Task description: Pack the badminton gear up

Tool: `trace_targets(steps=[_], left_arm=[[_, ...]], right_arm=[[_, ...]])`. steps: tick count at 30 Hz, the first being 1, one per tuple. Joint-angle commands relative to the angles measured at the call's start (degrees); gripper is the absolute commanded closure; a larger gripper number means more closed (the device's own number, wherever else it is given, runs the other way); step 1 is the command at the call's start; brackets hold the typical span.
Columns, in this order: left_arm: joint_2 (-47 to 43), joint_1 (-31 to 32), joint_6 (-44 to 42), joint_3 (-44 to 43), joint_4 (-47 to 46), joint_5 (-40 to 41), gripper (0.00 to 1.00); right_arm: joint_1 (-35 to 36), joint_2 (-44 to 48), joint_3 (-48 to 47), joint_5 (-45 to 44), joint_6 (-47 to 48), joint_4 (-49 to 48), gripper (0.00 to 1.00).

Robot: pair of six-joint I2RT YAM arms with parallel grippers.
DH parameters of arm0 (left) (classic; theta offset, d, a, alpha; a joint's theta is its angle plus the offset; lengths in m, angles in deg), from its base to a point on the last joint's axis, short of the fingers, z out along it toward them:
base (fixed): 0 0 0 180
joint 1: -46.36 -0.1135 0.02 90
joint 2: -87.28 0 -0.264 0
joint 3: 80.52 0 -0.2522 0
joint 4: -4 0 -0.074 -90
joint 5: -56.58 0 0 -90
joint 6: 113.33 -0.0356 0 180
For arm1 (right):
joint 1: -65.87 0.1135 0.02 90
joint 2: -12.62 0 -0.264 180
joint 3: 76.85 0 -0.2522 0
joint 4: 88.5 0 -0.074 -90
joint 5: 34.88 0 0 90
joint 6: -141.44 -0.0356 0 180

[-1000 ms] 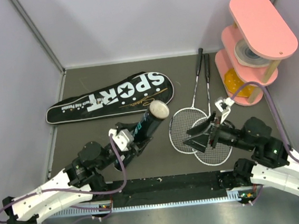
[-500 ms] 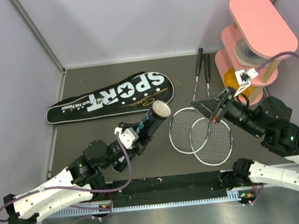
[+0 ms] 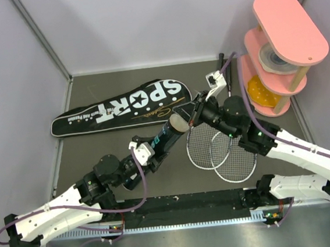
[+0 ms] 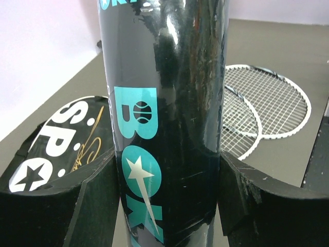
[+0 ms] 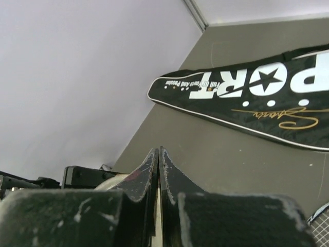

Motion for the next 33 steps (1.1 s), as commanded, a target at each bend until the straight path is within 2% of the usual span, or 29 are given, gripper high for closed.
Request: trace_targets(steps=[1, 4, 10, 12, 14, 15, 19, 21, 22, 24, 25, 26, 27, 28, 30, 33], left_arm=[[-0.45, 0.15, -0.98, -0.60, -5.21, -0.11, 0.97], [-0.09, 0.06, -1.06, -0.69, -5.21, 0.59, 0.97], [0.61, 0.15, 1.64, -1.04, -5.29, 4.27, 0.97], [1.31, -0.03, 4.02, -1.39, -5.38, 10.05, 0.99], [2.36, -0.20, 8.94, -3.49, -3.46, 15.60, 1.00], [3.50, -0.47, 11.13, -4.55, -2.23, 21.02, 1.00], [7.46, -1.70, 25.08, -11.48, 4.26, 32.20, 1.00], [10.00, -4.15, 28.63, -13.60, 6.74, 33.90, 0.98], [10.88, -5.55, 32.99, -15.26, 7.44, 34.78, 0.98], [12.73, -12.31, 39.33, -16.51, 10.78, 34.00, 0.93], [13.26, -15.47, 47.28, -17.29, 12.79, 33.04, 0.93], [13.61, -22.20, 51.37, -17.48, 14.64, 31.89, 0.94], [14.23, -25.22, 55.06, -17.30, 17.27, 32.32, 0.95], [14.41, -27.87, 62.84, -17.04, 19.64, 33.54, 0.94], [13.97, -35.51, 72.37, -16.60, 26.05, 38.02, 0.90], [11.70, -45.10, 89.66, -11.08, 27.31, 39.79, 0.80]], right_arm=[[5.29, -1.22, 5.31, -2.31, -1.19, -11.44, 1.00], [6.79, -1.32, 5.76, -3.12, -1.89, -10.93, 1.00], [6.53, 6.67, 2.96, -16.37, 2.41, -0.92, 1.00], [6.35, 10.80, 2.25, -22.08, 3.38, 4.96, 0.88], [5.30, 14.31, 2.33, -24.72, 2.34, 9.62, 0.80], [4.95, 15.55, 3.20, -25.00, 1.98, 12.69, 0.79], [4.86, 21.09, 7.51, -24.65, -0.31, 14.74, 0.78], [4.86, 22.67, 9.18, -24.12, -1.45, 15.44, 0.78], [4.86, 22.68, 9.36, -24.03, -1.97, 16.66, 0.78], [4.86, 22.42, 9.89, -22.54, -3.47, 17.29, 0.79], [4.86, 21.81, 10.15, -21.67, -4.00, 17.38, 0.79], [4.86, 21.37, 10.33, -19.92, -4.78, 17.38, 0.79], [4.86, 21.02, 10.51, -18.94, -5.14, 17.46, 0.79], [4.86, 20.23, 10.51, -18.06, -5.49, 17.38, 0.80], [4.86, 19.70, 10.77, -16.04, -6.28, 17.38, 0.80], [4.86, 18.99, 10.77, -14.02, -6.46, 17.46, 0.81]])
